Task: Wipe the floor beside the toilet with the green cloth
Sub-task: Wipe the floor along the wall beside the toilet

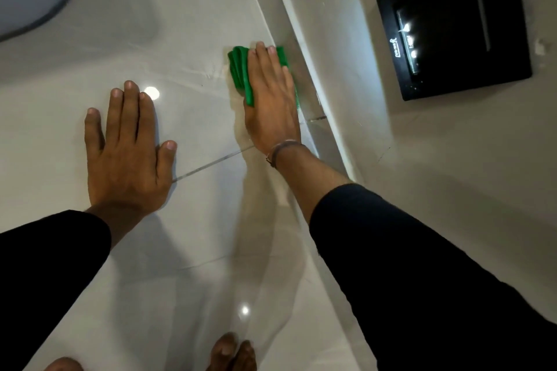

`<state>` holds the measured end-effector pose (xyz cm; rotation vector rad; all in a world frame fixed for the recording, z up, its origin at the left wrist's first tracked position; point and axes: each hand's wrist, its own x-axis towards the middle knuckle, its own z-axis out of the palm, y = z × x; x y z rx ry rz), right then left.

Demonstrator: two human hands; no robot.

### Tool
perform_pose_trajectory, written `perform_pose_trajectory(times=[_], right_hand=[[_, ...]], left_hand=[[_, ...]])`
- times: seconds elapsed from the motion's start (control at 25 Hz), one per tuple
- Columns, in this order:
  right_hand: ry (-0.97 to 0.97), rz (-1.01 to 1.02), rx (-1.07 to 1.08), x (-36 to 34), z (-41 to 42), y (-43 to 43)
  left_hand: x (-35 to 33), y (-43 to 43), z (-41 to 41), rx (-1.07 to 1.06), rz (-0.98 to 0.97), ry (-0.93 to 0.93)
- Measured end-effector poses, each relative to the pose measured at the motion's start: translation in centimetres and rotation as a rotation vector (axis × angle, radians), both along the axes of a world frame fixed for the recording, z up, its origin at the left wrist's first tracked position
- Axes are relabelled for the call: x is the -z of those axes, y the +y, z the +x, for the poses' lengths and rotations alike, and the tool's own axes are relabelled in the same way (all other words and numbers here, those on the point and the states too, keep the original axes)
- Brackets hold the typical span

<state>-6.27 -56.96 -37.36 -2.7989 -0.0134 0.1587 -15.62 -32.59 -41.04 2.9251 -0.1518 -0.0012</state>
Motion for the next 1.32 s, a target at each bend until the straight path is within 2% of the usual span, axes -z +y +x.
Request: perform_pose_trajectory(times=[0.12, 0.24, 0.36, 0.44, 0.56, 0.76, 0.88, 0.96, 1.08, 1.24, 1.32], right_hand=[[0.009, 0.038, -0.029, -0.2, -3.1, -1.7], [0.079, 0.046, -0.025, -0.6, -13.1, -5.8], [0.185, -0.066, 0.030, -2.0, -25.1, -9.6], [0.256, -0.068, 0.025, -3.2, -29.0, -10.8], [0.266, -0.020, -0.010, -3.6, -25.2, -10.0], [0.159, 0.133, 0.012, -2.5, -7.2, -3.1], [0.090, 0.122, 0.020, -1.8, -1.5, -1.1], [0.090, 0.147, -0.003, -1.8, -2.6, -2.0], [0.114, 0.143, -0.003, -2.2, -10.4, -5.3], [0.248, -0.010, 0.044, -3.4, -24.1, -9.4], [0.294, -0.051, 0.002, -3.8, -26.0, -10.4]], left_hand=[[-0.2, 0.0, 0.2, 0.004, -0.010, 0.020], [-0.6, -0.1, 0.1, 0.000, -0.012, 0.021], [-0.7, 0.0, 0.0, 0.001, -0.004, 0.031], [-0.8, -0.1, 0.0, 0.008, 0.006, 0.033], [-0.9, -0.3, -0.1, 0.006, 0.015, 0.031], [-1.1, -0.4, 0.0, 0.001, -0.005, 0.017], [-1.0, -0.3, 0.0, 0.006, 0.006, 0.029], [-1.1, -0.3, 0.1, 0.008, -0.008, 0.040], [-1.1, -0.3, 0.1, -0.002, -0.006, 0.027], [-0.9, -0.1, 0.0, 0.005, 0.010, 0.033], [-0.8, -0.3, 0.1, 0.009, 0.006, 0.027]])
